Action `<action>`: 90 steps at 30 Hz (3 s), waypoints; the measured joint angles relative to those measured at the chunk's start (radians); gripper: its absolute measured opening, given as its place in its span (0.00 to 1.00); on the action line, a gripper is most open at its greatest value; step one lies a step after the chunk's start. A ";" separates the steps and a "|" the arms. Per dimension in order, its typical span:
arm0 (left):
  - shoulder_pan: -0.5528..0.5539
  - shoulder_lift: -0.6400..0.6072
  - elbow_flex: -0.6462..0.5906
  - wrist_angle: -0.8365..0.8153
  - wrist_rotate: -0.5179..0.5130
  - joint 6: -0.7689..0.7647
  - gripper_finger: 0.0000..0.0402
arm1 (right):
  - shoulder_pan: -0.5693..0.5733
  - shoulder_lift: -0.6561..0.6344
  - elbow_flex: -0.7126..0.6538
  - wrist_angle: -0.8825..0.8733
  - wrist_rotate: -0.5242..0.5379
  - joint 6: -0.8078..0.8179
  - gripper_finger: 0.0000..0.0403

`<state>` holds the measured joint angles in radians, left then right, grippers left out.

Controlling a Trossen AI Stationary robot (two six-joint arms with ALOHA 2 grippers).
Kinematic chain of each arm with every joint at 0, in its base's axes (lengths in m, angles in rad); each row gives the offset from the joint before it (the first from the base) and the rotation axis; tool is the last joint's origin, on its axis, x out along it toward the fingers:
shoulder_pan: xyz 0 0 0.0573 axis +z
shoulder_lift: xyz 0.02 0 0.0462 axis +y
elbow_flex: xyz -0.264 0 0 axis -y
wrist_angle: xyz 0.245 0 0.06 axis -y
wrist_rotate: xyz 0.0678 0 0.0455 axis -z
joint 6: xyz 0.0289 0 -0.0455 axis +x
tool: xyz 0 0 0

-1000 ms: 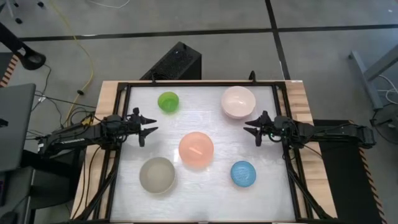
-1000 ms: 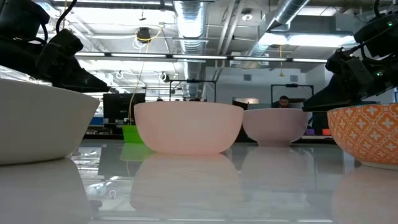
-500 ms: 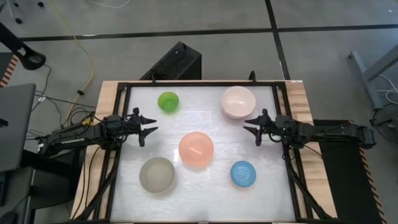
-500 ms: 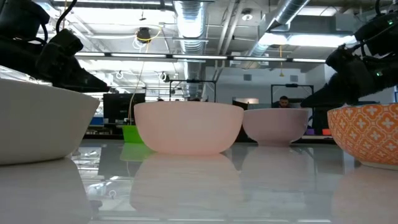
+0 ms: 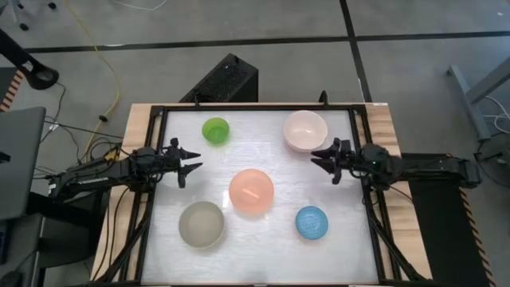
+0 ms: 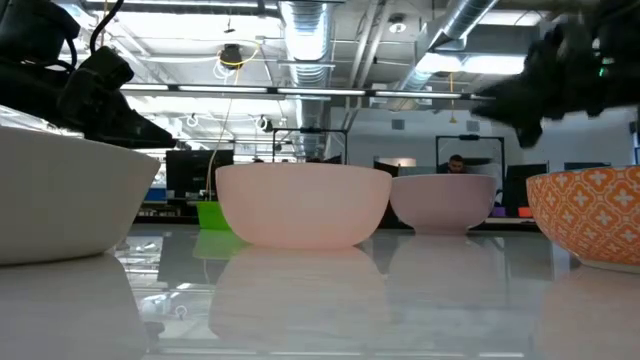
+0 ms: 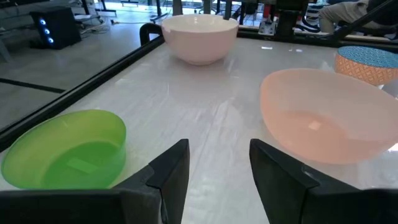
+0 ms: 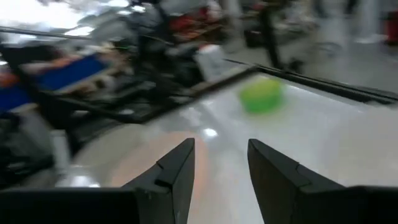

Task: Nest bowls inside each other
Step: Stack the light orange bowl on top of the white bowl

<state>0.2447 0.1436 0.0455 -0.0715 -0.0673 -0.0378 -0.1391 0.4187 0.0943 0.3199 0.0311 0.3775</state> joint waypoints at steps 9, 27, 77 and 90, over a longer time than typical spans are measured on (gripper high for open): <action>0.000 0.000 0.000 0.000 0.000 0.000 0.39 | 0.186 0.346 0.252 0.011 0.128 -0.110 0.42; 0.000 0.000 0.000 0.000 0.000 0.000 0.39 | 0.171 1.161 1.006 -0.529 0.200 -0.274 0.67; 0.000 0.000 0.000 0.000 0.000 0.000 0.39 | 0.139 1.271 1.225 -0.829 0.043 -0.166 0.02; 0.000 0.000 0.000 0.000 0.000 0.000 0.39 | -0.093 0.927 1.226 -1.148 0.187 -0.138 0.02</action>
<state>0.2447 0.1440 0.0452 -0.0715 -0.0676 -0.0377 -0.2316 1.3461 1.3201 -0.8286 0.2181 0.2394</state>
